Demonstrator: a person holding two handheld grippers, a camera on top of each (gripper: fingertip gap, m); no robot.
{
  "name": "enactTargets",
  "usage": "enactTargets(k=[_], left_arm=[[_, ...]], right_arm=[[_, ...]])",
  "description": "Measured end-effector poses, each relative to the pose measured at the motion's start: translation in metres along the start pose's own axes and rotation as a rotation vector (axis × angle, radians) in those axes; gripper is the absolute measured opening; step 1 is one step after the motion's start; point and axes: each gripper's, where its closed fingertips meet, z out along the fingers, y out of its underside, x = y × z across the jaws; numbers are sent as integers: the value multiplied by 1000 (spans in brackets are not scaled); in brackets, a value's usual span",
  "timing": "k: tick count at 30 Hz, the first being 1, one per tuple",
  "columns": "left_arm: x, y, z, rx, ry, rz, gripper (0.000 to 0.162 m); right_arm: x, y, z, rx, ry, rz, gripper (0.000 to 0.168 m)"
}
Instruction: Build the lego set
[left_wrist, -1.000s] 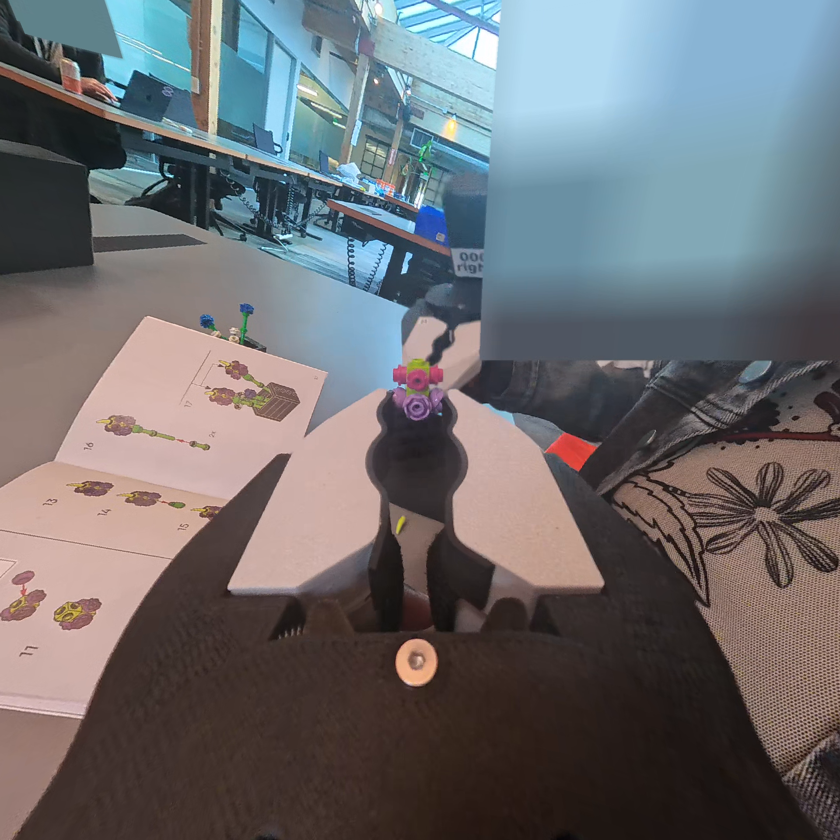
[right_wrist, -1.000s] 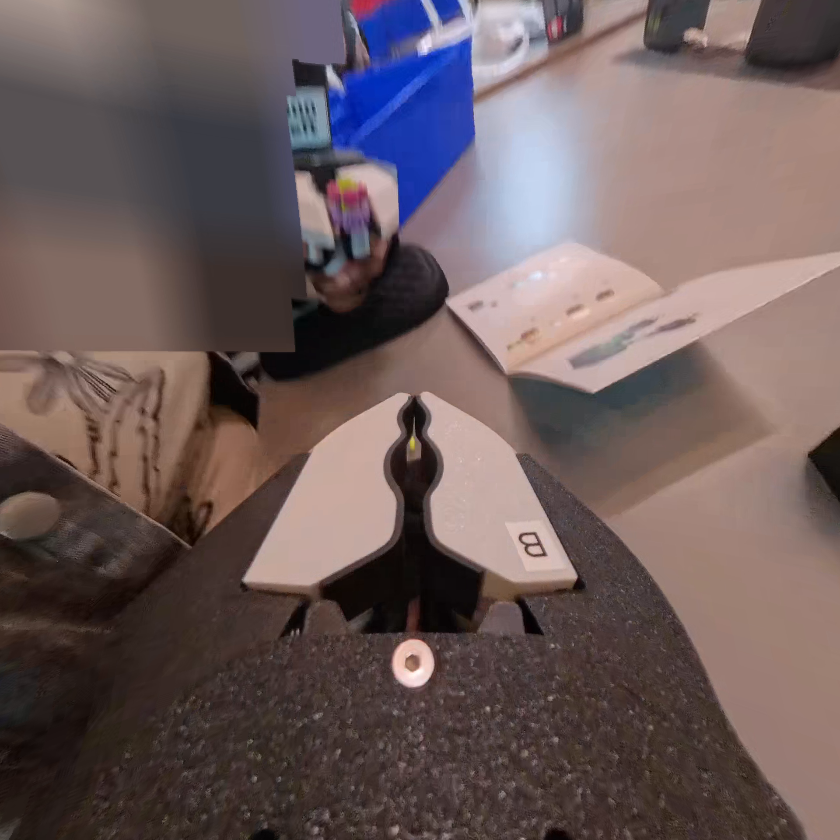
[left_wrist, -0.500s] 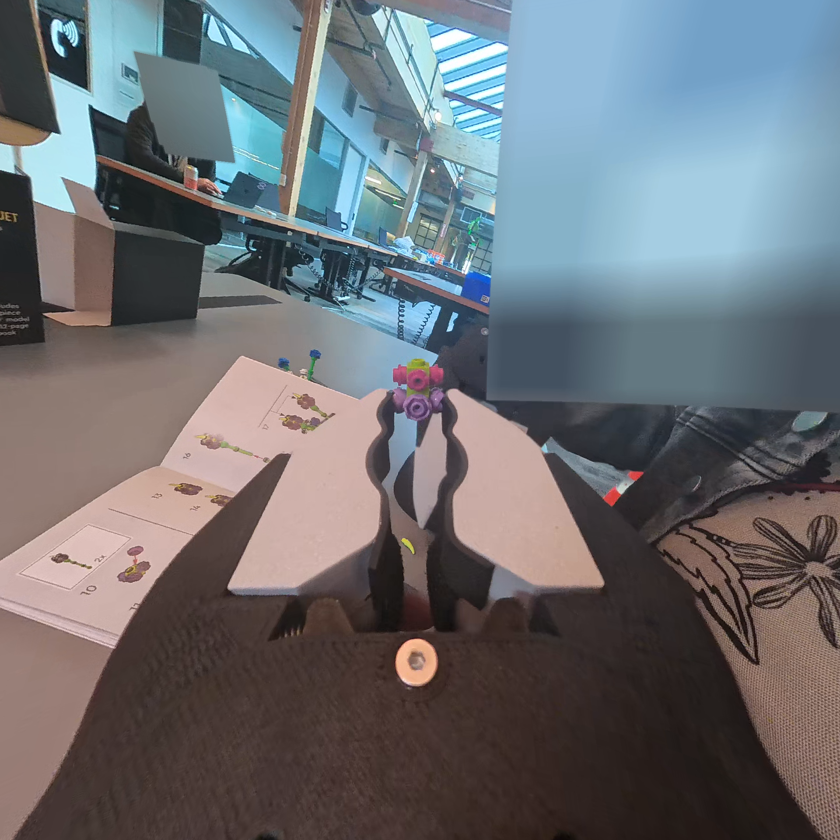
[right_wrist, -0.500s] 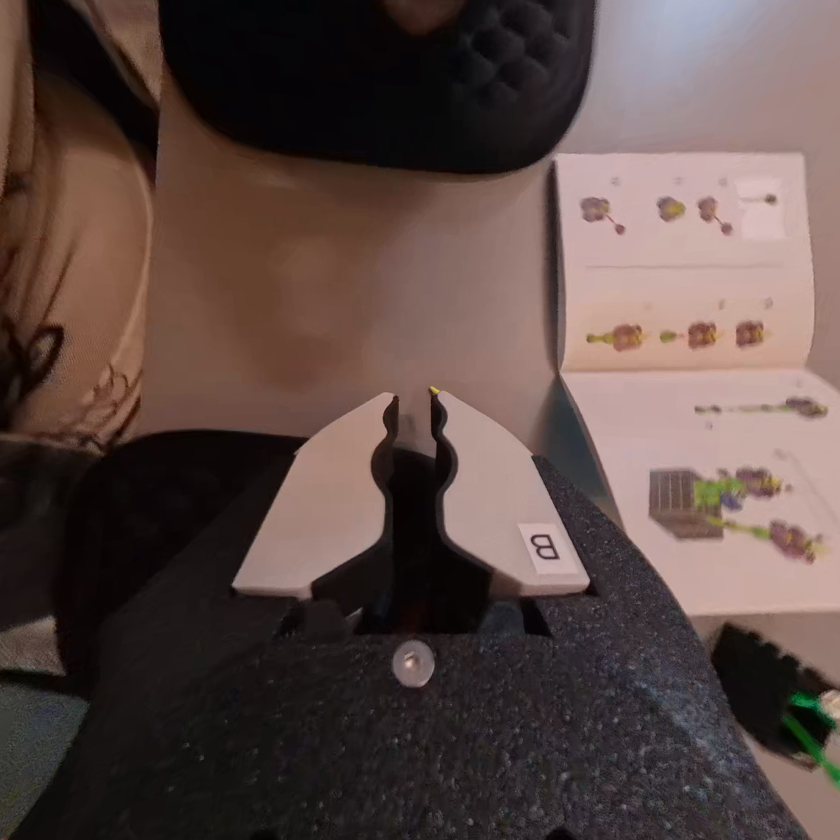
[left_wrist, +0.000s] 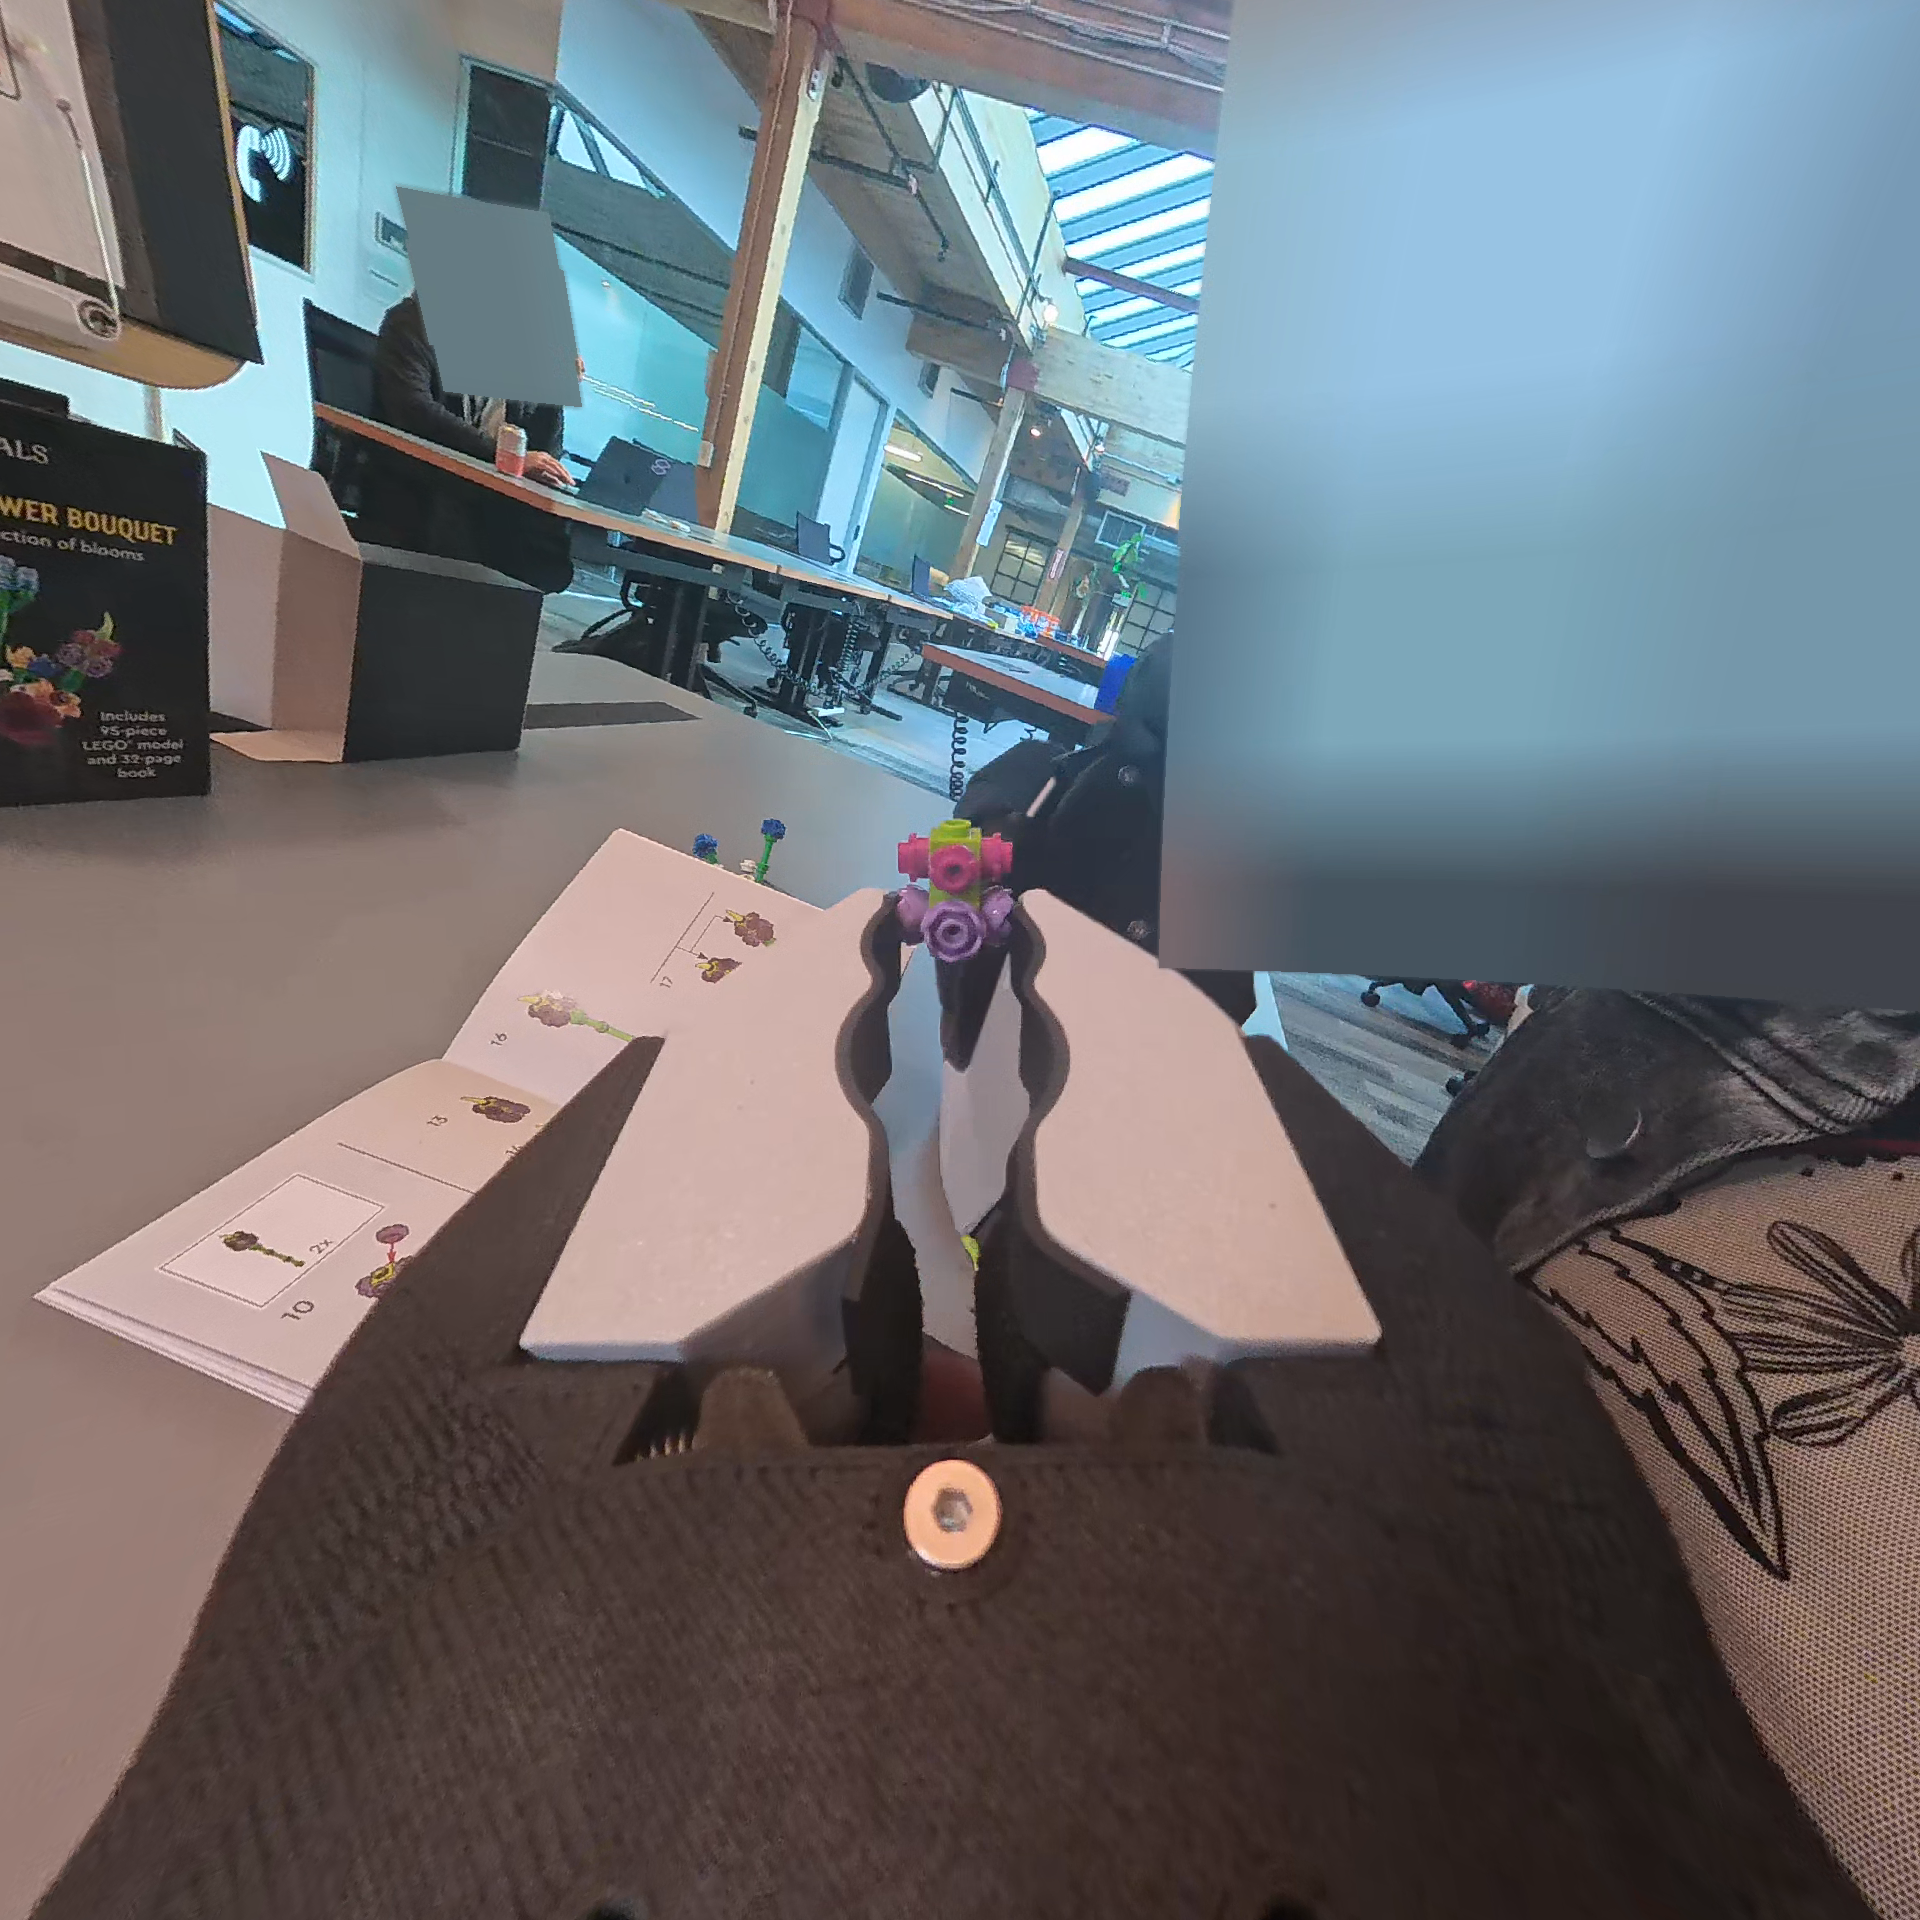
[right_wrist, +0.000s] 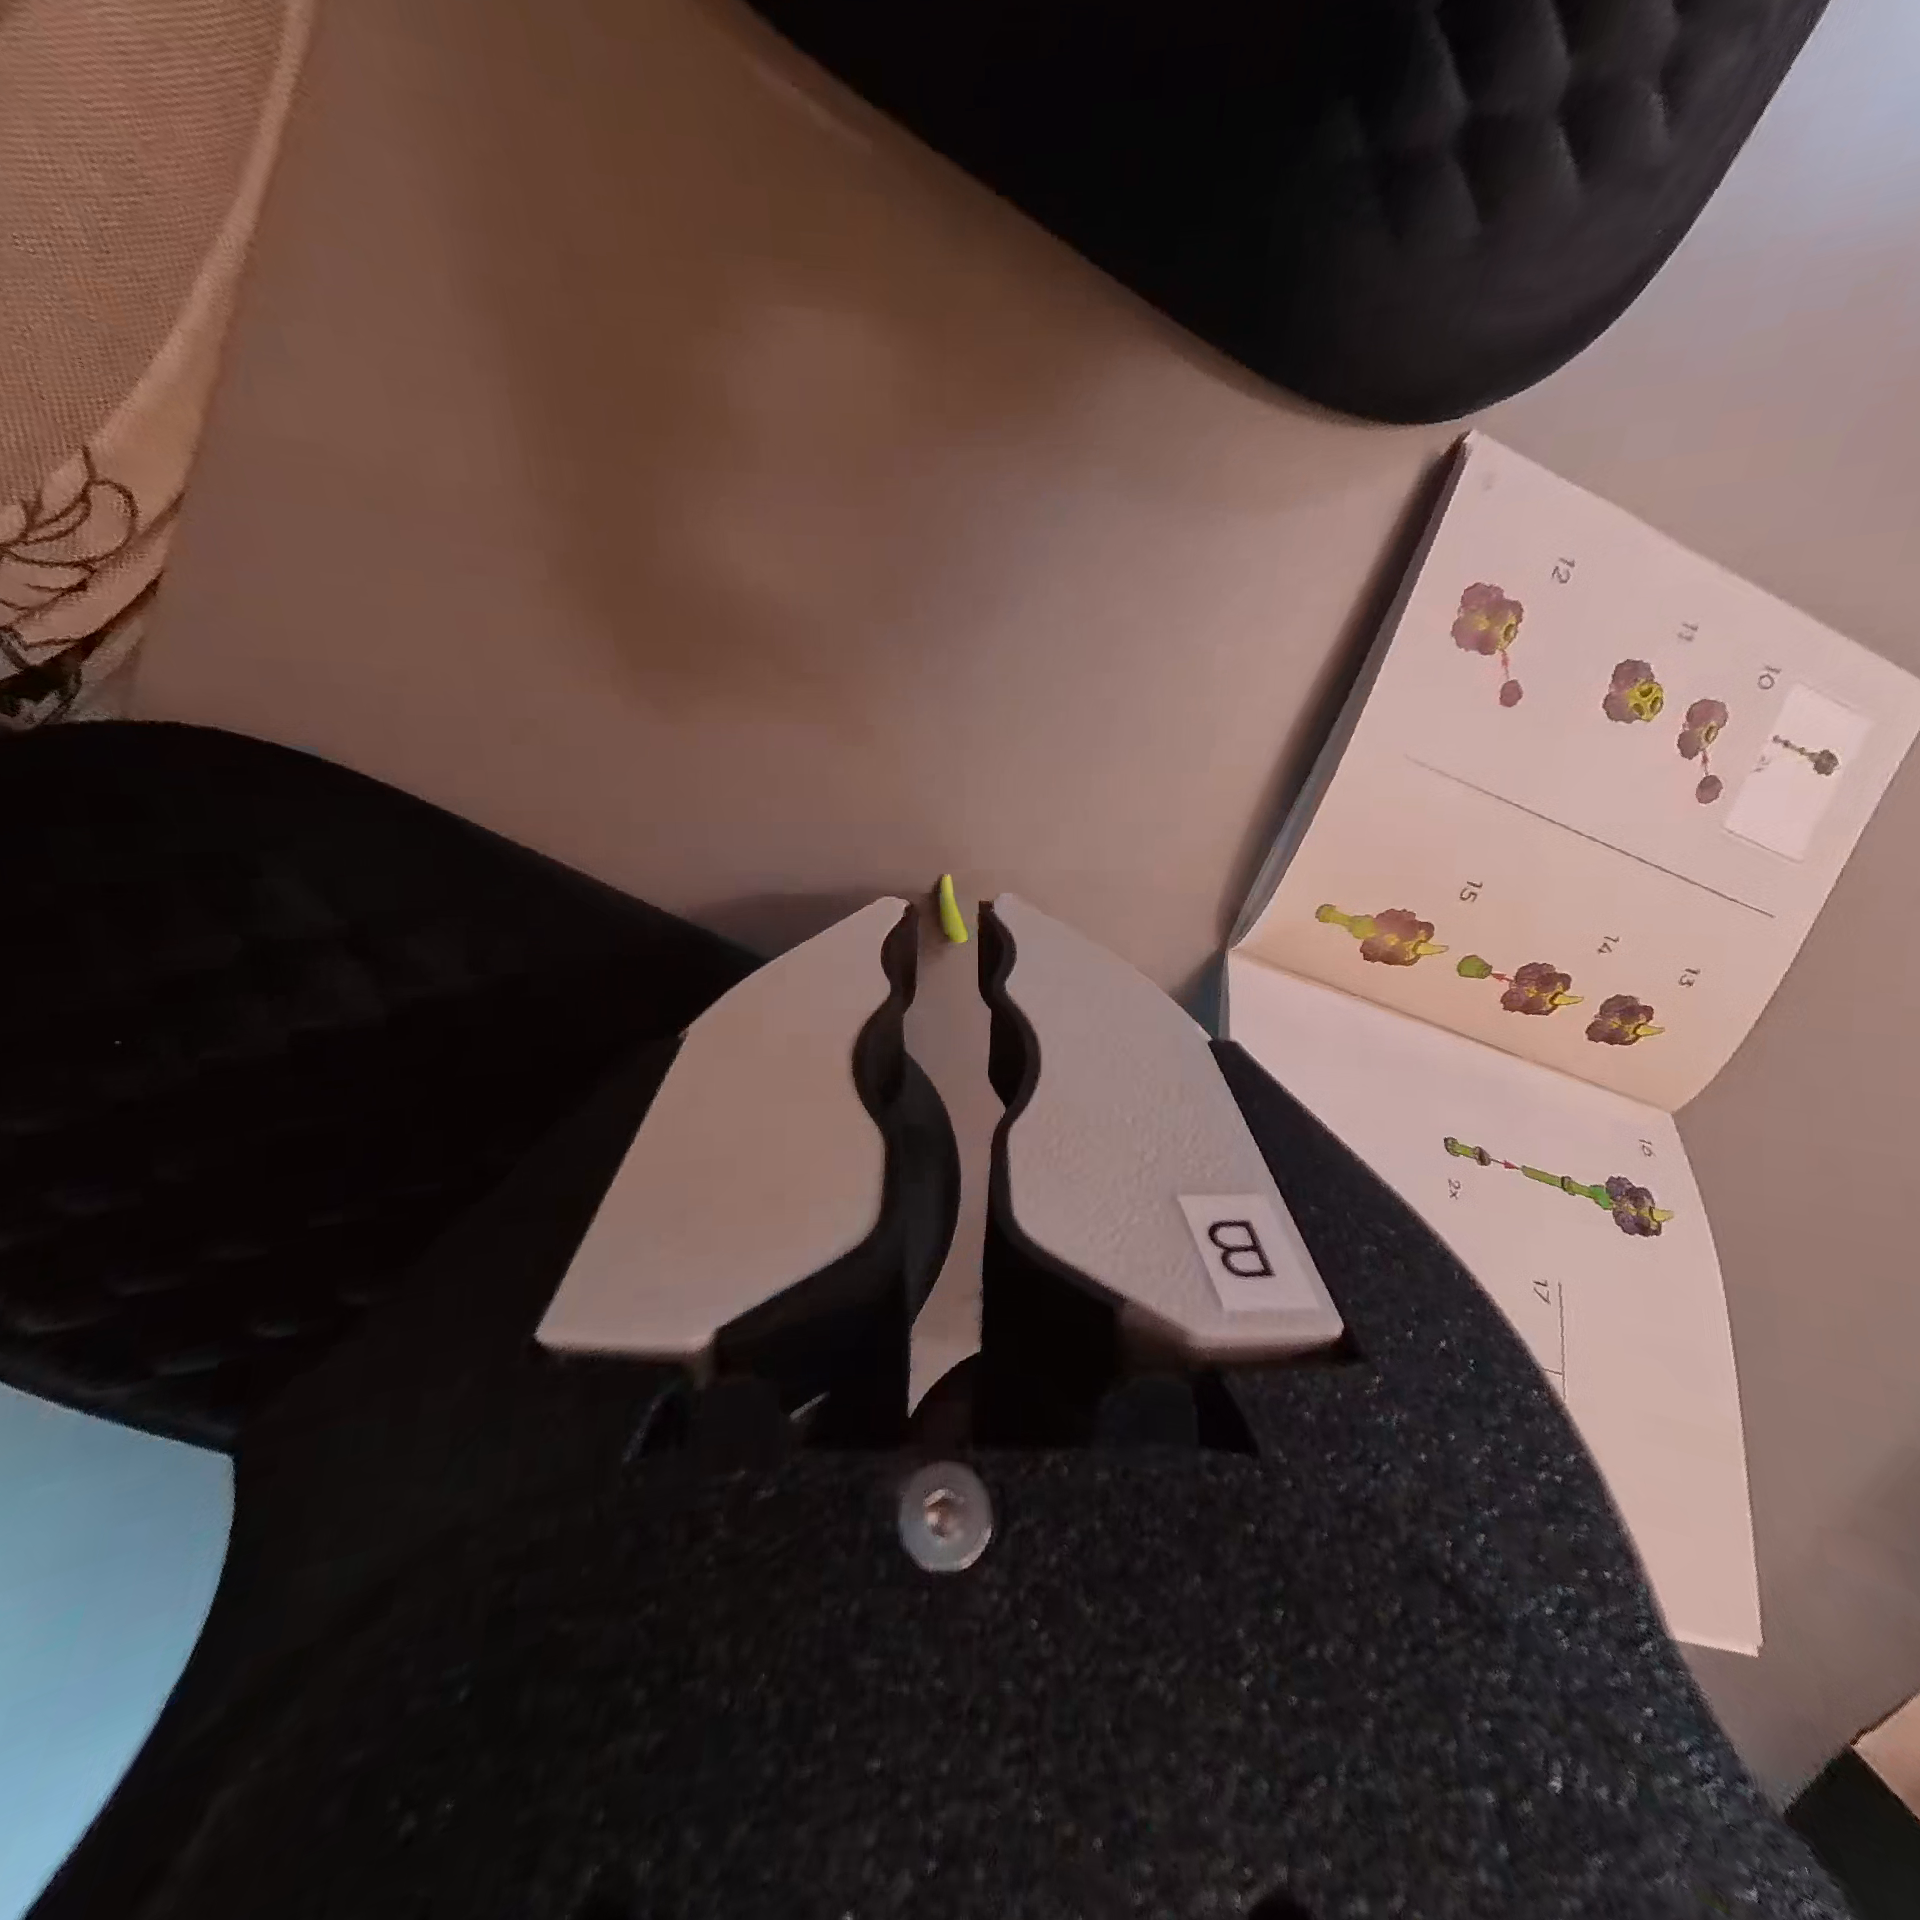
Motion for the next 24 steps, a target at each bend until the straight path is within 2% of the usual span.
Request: enactTargets(k=[5,7,12,15,18,21,24], left_arm=[[0,-1,-1,5,0,2,18],[1,0,-1,2,1,6,18],[1,-1,-1,3,2,7,18],[1,-1,-1,6,2,7,18],[2,0,-1,1,2,14,19],[3,1,0,-7,5,18,19],[2,3,1,-19,9,12,18]], right_arm=[[-4,4,8,-54,-47,5,11],[-2,3,9,-51,-48,27,2],[-1,3,9,-8,-35,60,1],[-1,1,-3,111,0,185,1],[-7,0,-36,232,39,346,0],[-30,29,-52,159,68,504,0],[-54,54,-40,60,62,595,0]])
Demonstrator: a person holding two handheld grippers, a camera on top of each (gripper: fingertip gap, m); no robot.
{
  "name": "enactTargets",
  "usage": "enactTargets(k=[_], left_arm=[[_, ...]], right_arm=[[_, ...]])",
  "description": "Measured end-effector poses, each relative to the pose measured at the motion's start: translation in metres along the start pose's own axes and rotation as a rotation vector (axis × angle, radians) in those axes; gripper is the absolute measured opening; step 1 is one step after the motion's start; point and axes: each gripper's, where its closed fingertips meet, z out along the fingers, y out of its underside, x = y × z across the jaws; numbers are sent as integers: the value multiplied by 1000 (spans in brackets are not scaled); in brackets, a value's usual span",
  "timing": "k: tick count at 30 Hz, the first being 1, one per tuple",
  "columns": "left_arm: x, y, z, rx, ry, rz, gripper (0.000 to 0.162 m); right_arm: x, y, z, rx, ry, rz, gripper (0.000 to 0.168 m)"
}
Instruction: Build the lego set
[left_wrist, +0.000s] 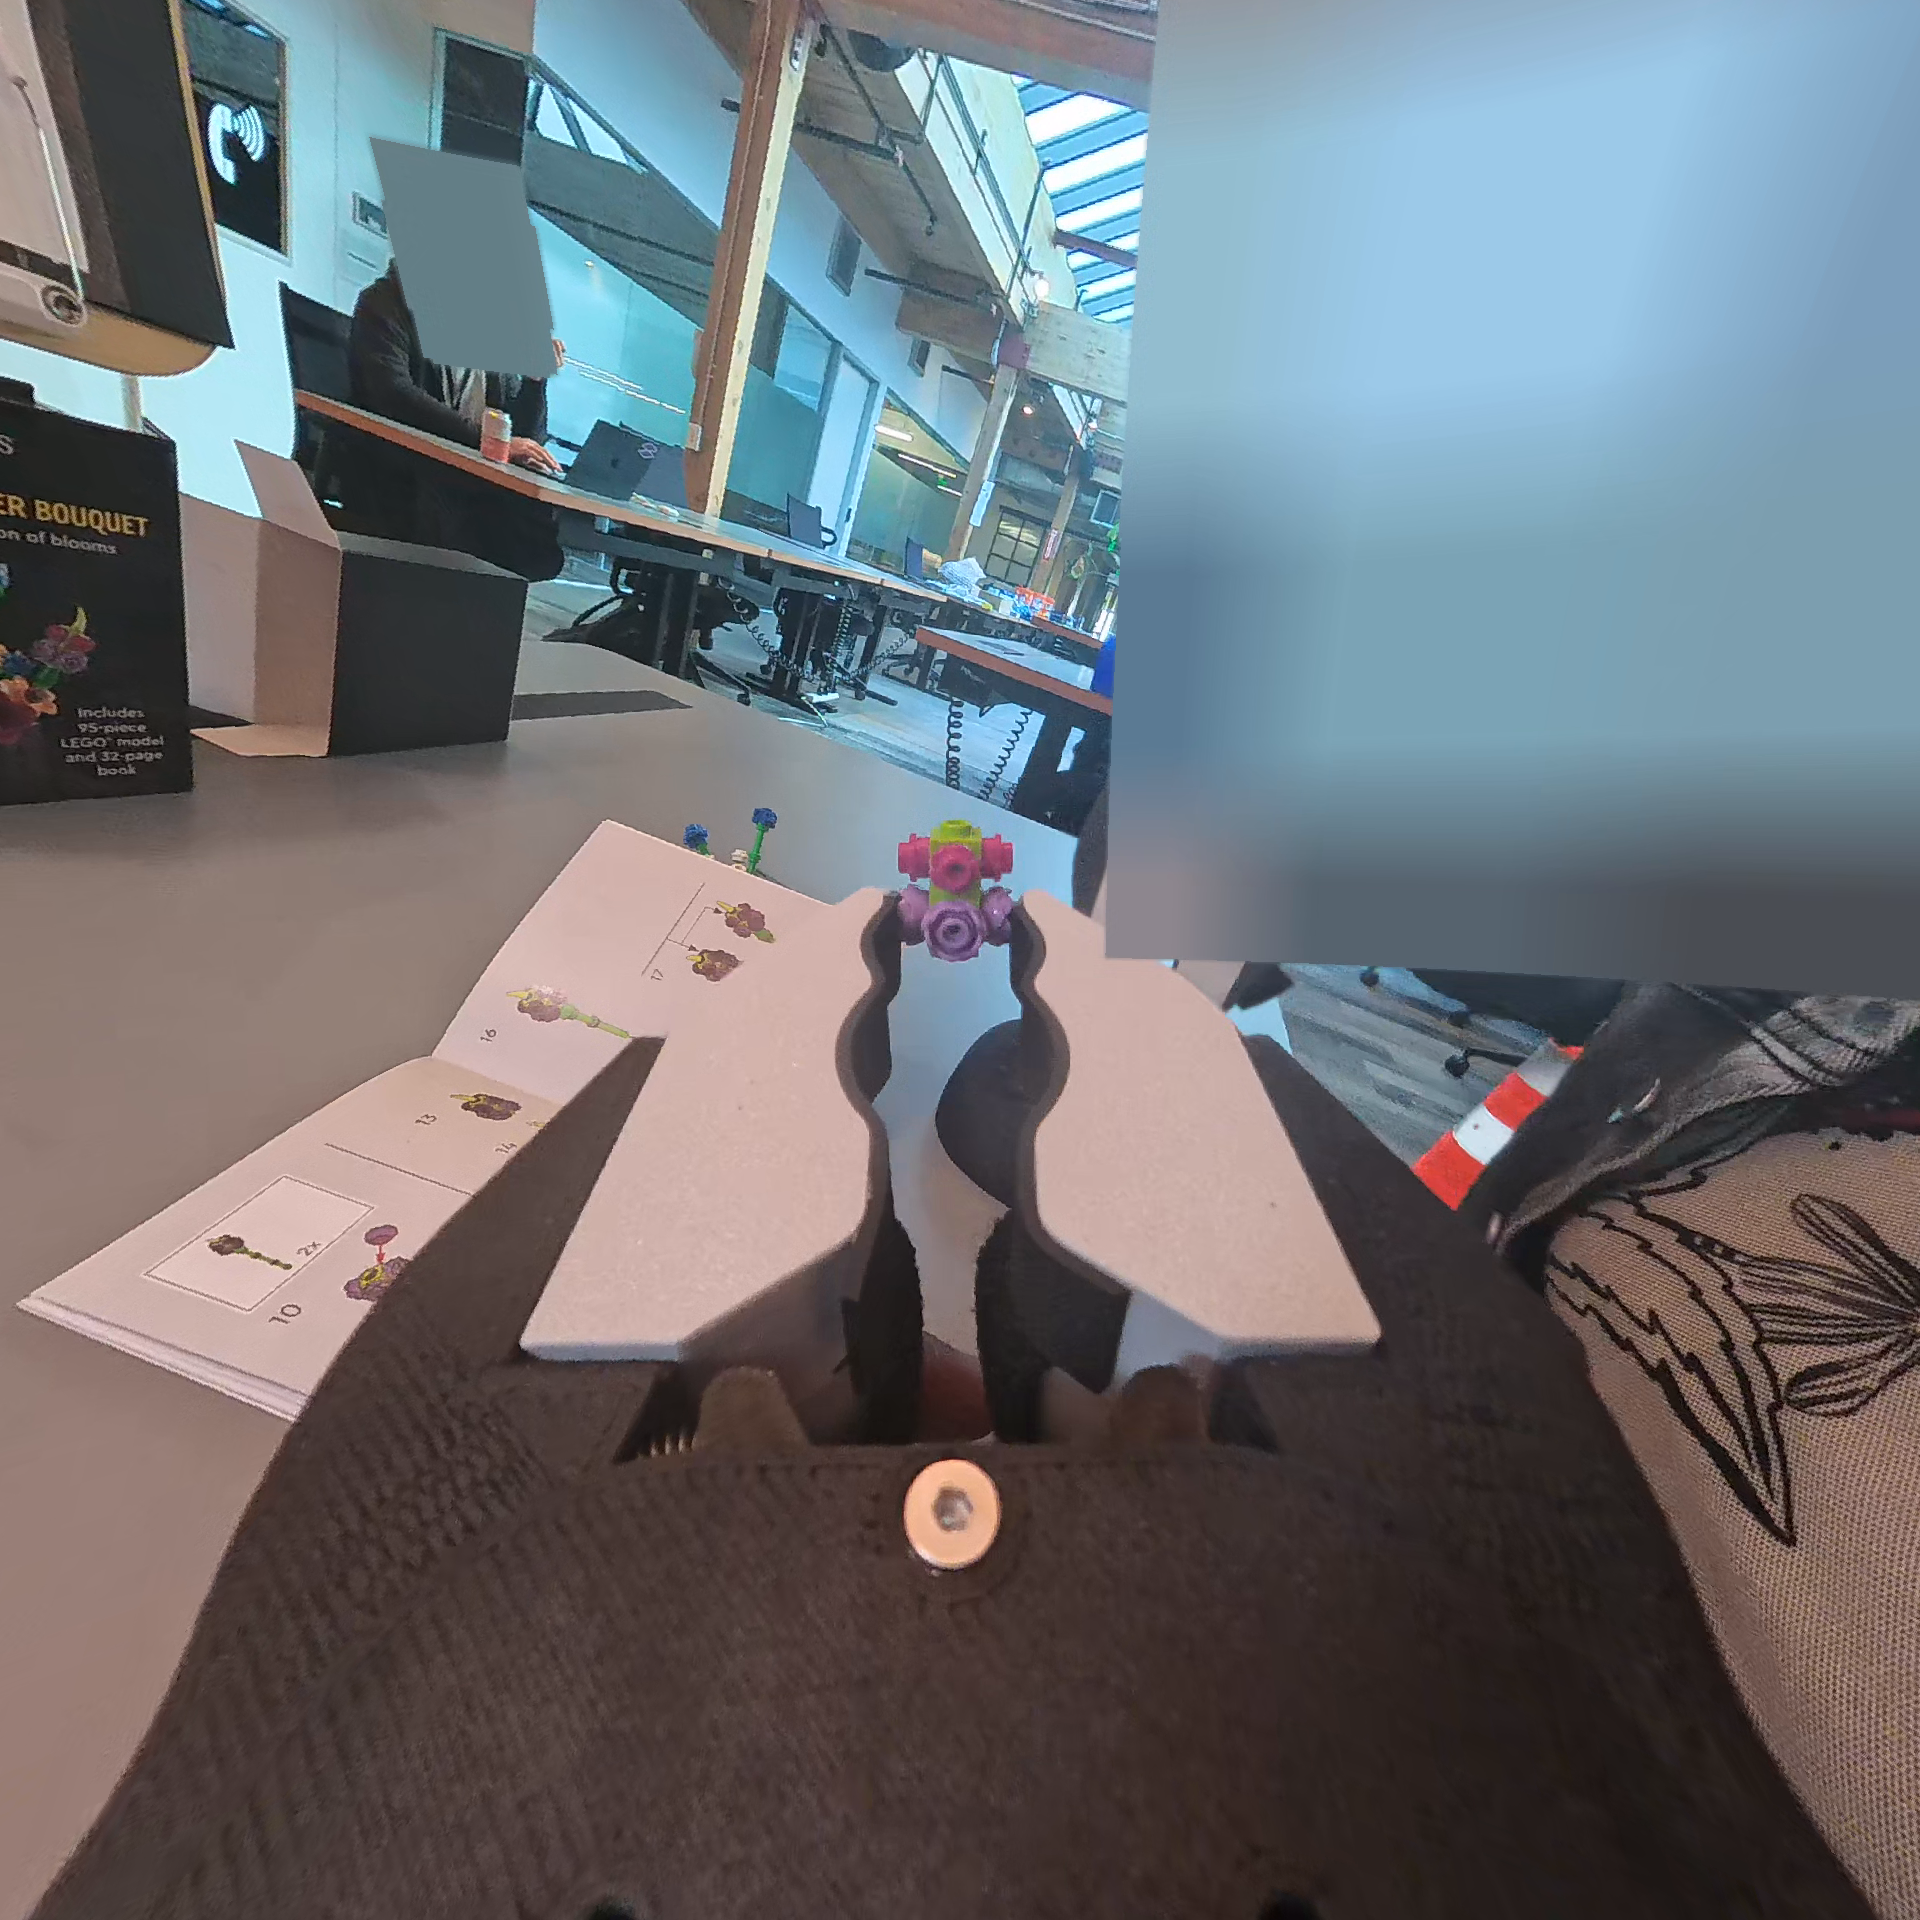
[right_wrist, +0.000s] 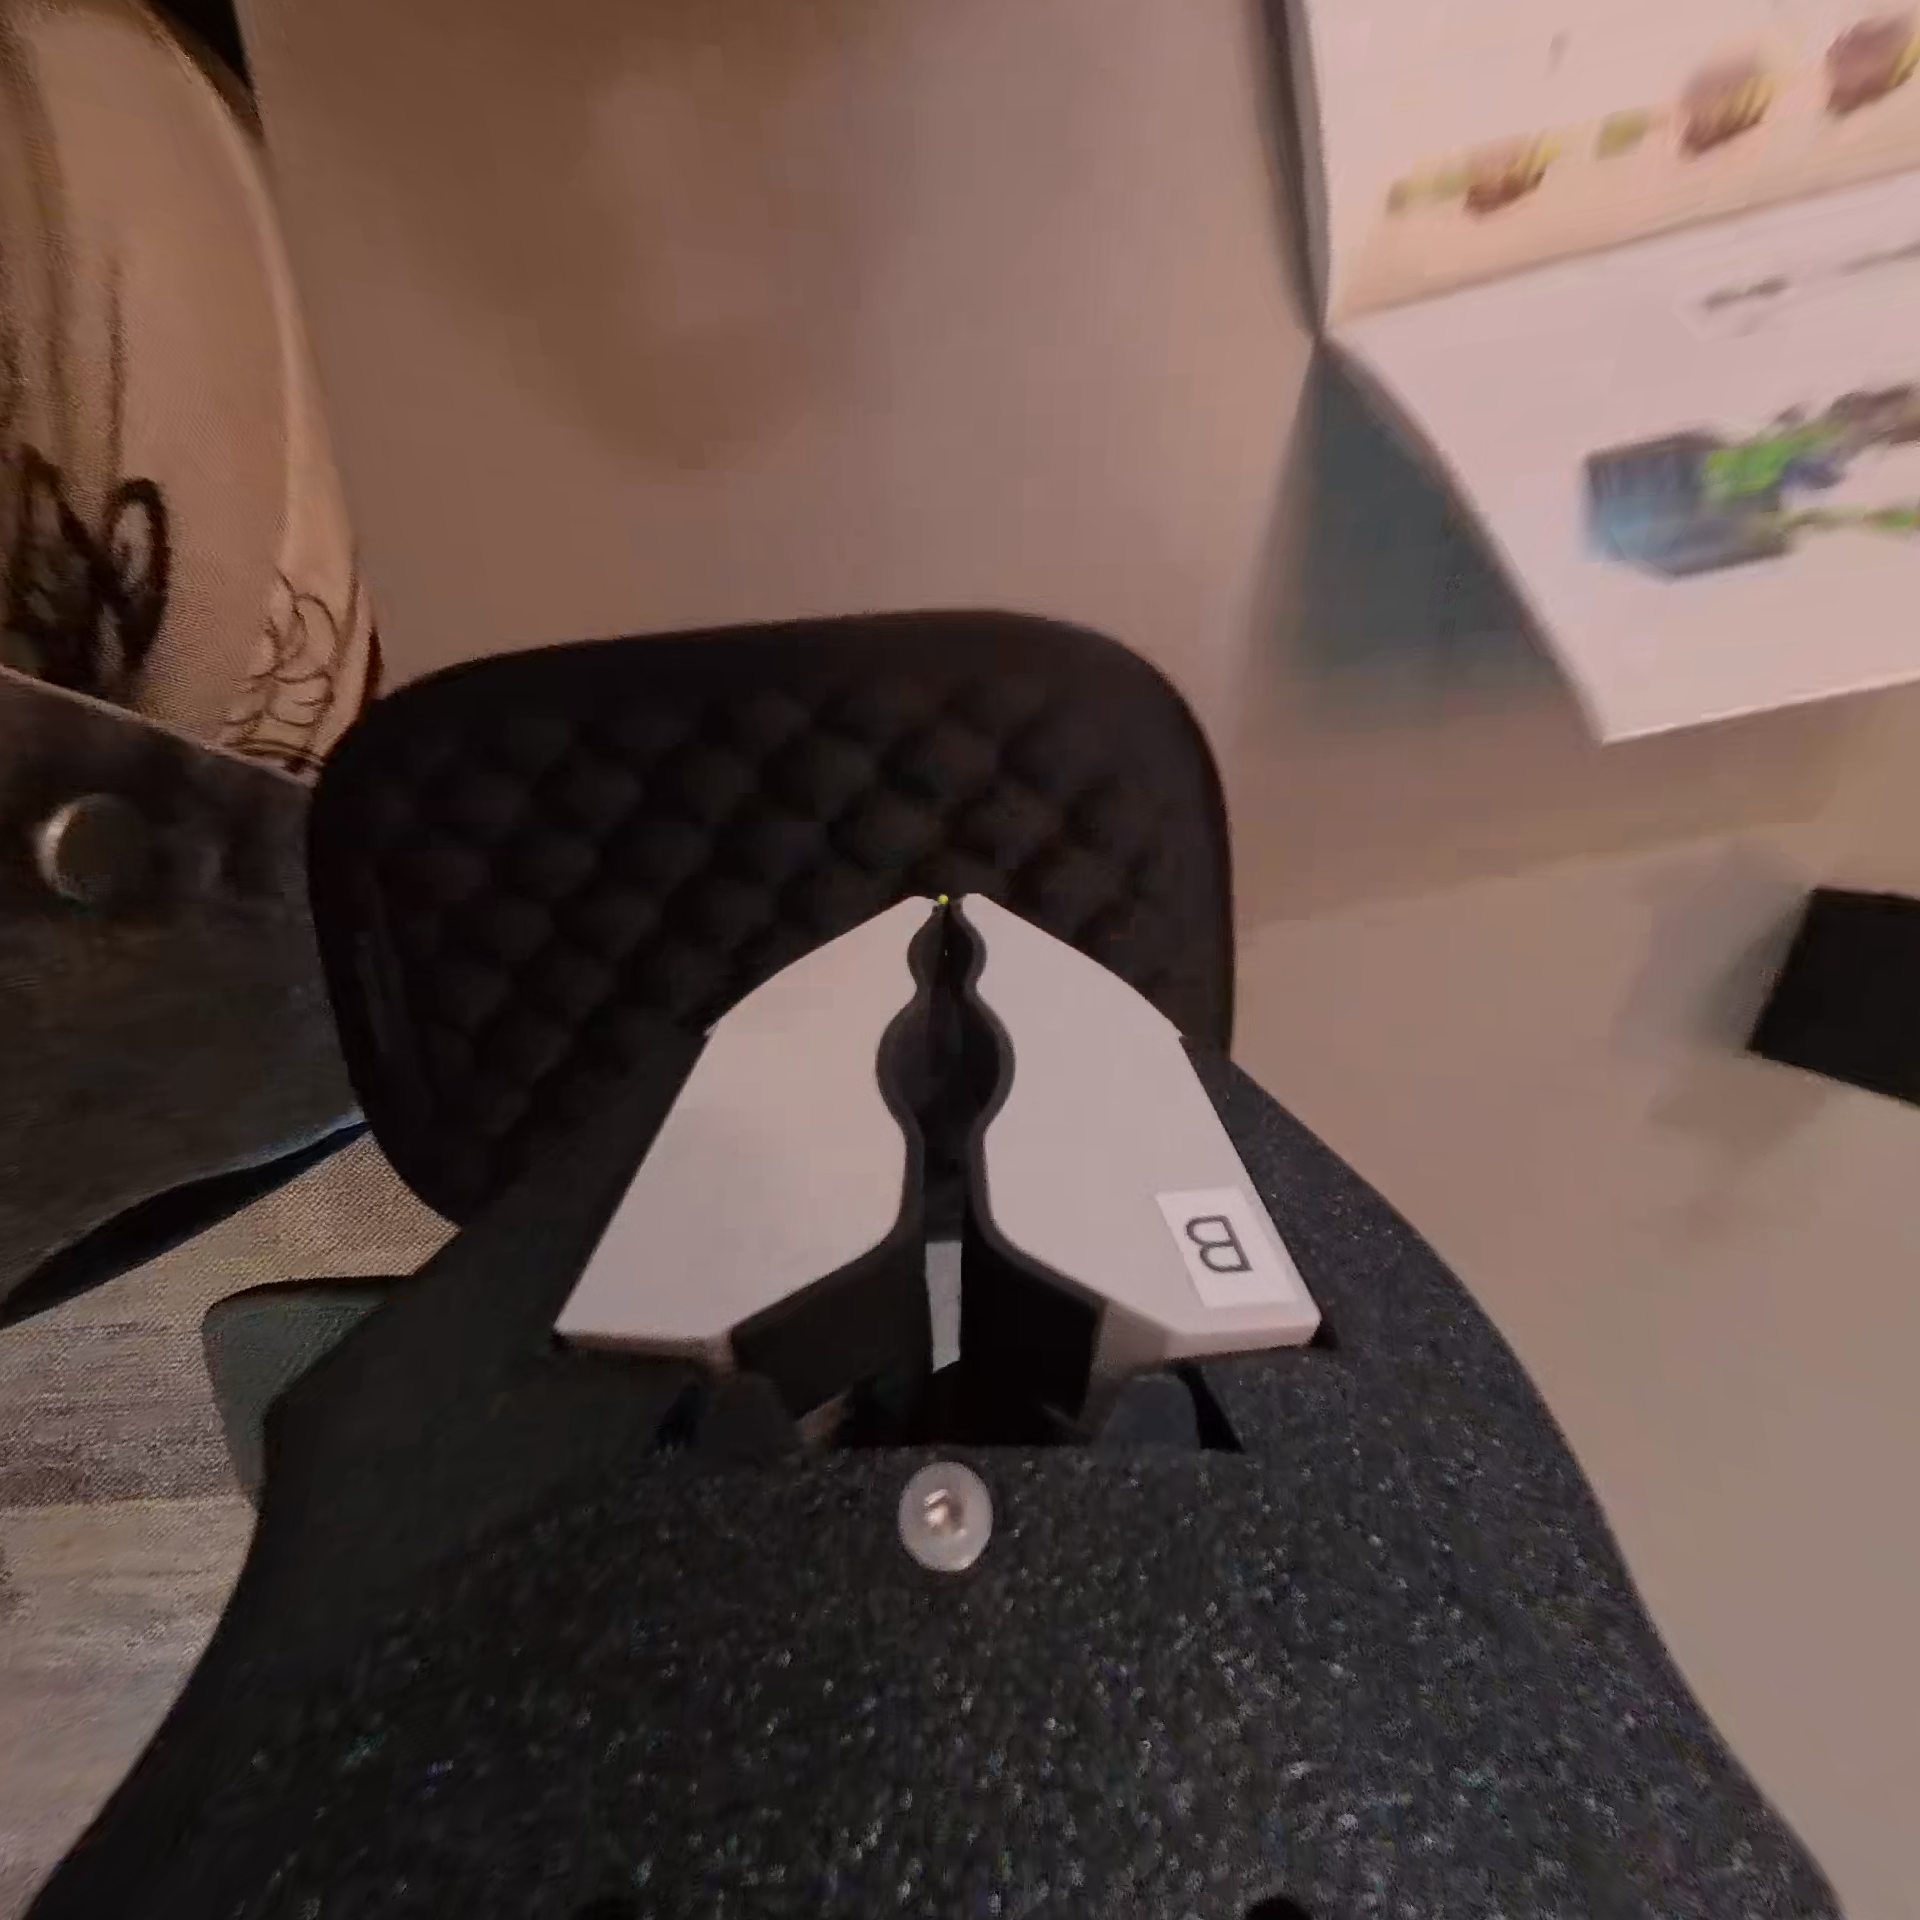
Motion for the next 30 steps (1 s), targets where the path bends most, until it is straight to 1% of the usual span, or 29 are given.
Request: enactTargets(k=[4,6,10,15,18,20,22,30], left_arm=[[0,2,1,-10,-3,0,19],[-1,2,1,-9,-5,-4,19],[-2,1,1,-3,-5,-12,19],[-1,1,1,-5,-3,-10,18],[-1,1,0,1,-4,-10,18],[-2,0,0,3,-4,-10,18],[-1,0,0,4,-4,-12,18],[-1,1,0,0,0,-17,18]], right_arm=[[0,1,4,17,54,18,1],[-2,2,1,23,56,22,7],[-1,1,-3,22,68,-1,9],[0,-1,-2,-17,87,-137,5],[-2,-2,-1,-36,62,-203,5],[-4,-1,1,-43,37,-214,4],[-1,2,3,-64,47,-225,4],[0,6,8,-64,86,-262,3]])
